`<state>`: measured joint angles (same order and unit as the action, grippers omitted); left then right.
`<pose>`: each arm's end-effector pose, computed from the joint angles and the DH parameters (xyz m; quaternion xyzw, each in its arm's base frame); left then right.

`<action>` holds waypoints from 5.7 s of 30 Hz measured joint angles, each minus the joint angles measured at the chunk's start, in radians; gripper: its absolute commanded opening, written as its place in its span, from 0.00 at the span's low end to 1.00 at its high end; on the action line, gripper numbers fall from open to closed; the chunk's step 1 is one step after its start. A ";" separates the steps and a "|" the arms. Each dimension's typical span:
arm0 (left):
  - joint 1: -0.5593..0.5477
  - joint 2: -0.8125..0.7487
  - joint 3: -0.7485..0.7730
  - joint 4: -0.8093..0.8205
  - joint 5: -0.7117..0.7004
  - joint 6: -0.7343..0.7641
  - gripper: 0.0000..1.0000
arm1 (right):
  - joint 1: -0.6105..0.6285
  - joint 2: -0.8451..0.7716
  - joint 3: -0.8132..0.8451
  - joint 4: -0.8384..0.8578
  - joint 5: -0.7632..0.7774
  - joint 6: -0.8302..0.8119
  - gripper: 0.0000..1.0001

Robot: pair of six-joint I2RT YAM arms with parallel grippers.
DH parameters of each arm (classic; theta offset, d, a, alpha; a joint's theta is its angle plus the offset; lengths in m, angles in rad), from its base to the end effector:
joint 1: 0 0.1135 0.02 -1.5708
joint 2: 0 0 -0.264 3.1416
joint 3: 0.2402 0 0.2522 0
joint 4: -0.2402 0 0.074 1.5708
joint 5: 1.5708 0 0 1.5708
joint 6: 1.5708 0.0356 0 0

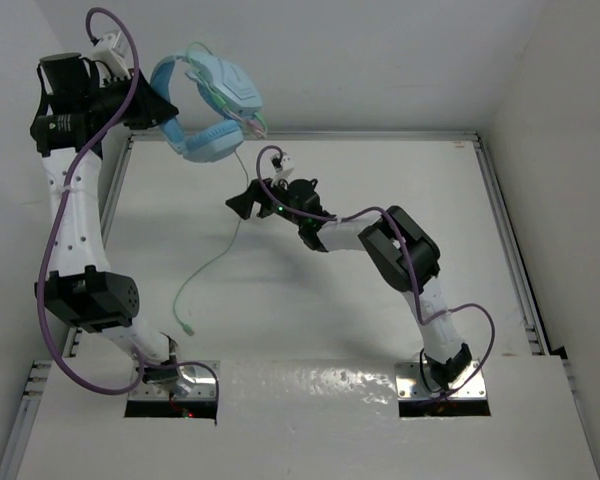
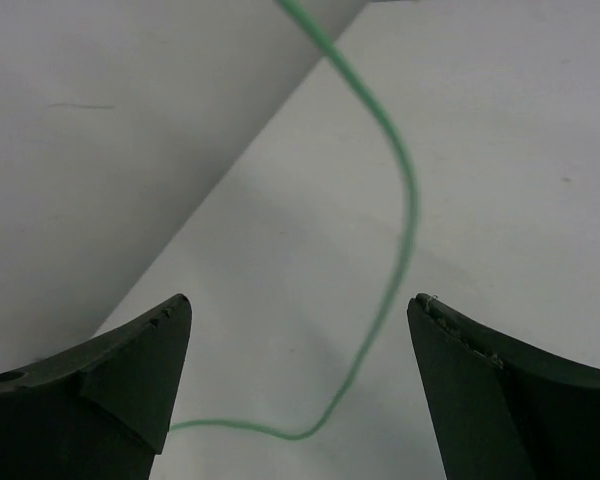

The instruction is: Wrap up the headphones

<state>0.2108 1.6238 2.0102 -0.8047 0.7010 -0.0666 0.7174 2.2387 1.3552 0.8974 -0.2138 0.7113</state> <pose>0.3282 0.0468 0.4839 0.0764 0.8058 -0.2503 0.5312 0.3673 0.3305 0.1710 -0.0781 0.6979 0.5204 0.4858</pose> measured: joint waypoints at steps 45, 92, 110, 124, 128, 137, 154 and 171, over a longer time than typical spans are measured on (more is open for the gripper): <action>-0.042 0.332 0.260 0.191 -0.402 -0.316 0.00 | 0.144 0.130 0.251 -0.390 -0.291 0.062 0.00; -0.349 0.265 -0.376 0.343 -0.667 0.529 0.00 | -0.164 -0.343 0.568 -1.049 -0.185 -0.321 0.00; -0.380 0.246 -0.376 0.188 -0.415 0.380 0.00 | -0.134 -0.351 0.568 -1.170 0.071 -0.623 0.00; -0.413 0.200 -0.275 0.112 -0.358 0.455 0.00 | -0.381 -0.418 0.381 -1.213 0.107 -0.653 0.00; -0.414 0.175 -0.248 0.072 -0.324 0.502 0.00 | -0.401 -0.419 0.352 -1.187 0.047 -0.673 0.00; -0.405 0.175 -0.089 -0.153 -0.122 0.555 0.00 | -0.425 -0.413 0.200 -0.924 -0.211 -0.579 0.06; -0.399 0.142 0.175 -0.217 -0.039 0.375 0.00 | -0.280 -0.210 -0.305 -0.256 -0.235 -0.169 0.29; -0.399 0.150 0.287 -0.074 0.015 0.139 0.00 | -0.267 -0.211 -0.514 -0.116 -0.088 -0.056 0.00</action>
<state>-0.1879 1.7733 2.2971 -0.8783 0.7162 0.0723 0.4507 2.0281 0.8410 0.7818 -0.3016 0.6552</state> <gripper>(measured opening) 0.139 0.002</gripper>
